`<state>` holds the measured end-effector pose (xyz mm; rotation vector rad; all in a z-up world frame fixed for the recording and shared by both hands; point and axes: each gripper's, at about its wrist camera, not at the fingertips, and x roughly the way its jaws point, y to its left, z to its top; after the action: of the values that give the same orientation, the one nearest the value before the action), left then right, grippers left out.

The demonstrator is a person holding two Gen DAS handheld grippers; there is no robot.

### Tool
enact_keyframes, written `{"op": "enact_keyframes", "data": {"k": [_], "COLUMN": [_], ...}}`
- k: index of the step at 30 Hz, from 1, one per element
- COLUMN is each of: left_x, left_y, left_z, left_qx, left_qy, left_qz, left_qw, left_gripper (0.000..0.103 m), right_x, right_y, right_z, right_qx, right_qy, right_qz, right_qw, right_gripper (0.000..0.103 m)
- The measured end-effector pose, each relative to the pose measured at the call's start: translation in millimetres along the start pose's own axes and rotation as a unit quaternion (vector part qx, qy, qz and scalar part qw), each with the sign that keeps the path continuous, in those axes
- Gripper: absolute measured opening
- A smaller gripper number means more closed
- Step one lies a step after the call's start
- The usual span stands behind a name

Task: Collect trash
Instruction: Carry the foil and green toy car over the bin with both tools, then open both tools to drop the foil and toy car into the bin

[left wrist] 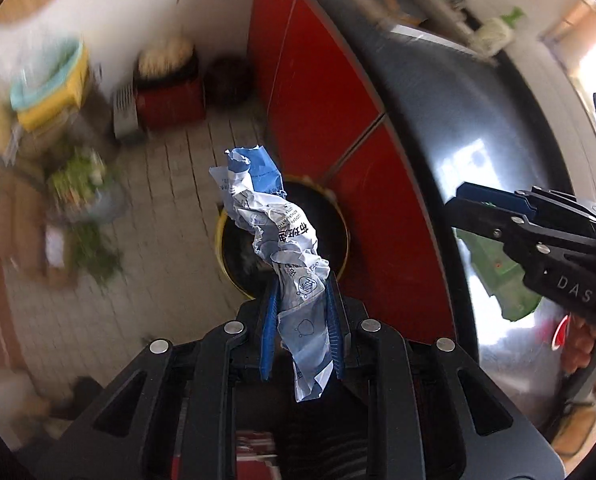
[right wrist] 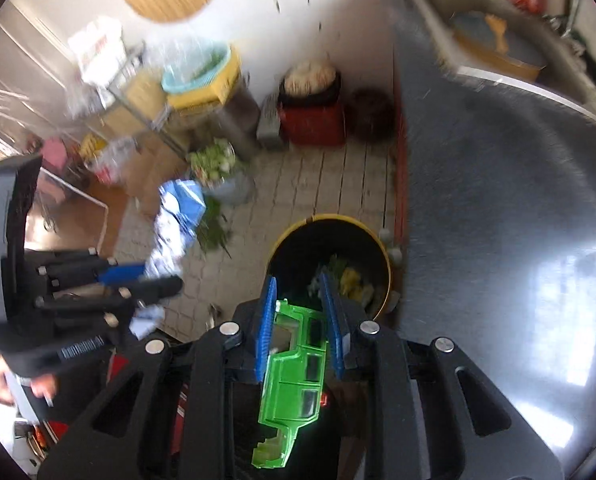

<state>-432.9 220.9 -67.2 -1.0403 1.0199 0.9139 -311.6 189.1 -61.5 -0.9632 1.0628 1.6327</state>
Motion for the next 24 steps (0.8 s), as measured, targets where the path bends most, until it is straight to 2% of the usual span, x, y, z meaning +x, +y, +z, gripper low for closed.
{"op": "enact_keyframes", "data": {"k": [5,12,17,24], "left_x": [52,100,124,134], "left_y": [24,51,64,55], "left_z": [-7,-12,-6,5], "left_qx": [-0.039,-0.064,-0.078,-0.067], "left_qy": [0.036,0.069,0.086,0.095], "left_qz": [-0.014,-0.004,-0.003,-0.005], "left_qw": [0.9985,0.9955,0.9932,0.9932], "left_gripper": [0.021,0.021,0.021,0.021], "right_x": [54,114,130,130], "right_y": [2,-6,-7,-9], "right_z": [8,7,5,3], "right_qx": [0.002,0.020,0.023,0.021], "right_qy": [0.034,0.060,0.071,0.076], "right_qz": [-0.032,-0.054,-0.057,-0.065], "right_qw": [0.999,0.997,0.996,0.995], "right_gripper": [0.024,0.024,0.024,0.024]}}
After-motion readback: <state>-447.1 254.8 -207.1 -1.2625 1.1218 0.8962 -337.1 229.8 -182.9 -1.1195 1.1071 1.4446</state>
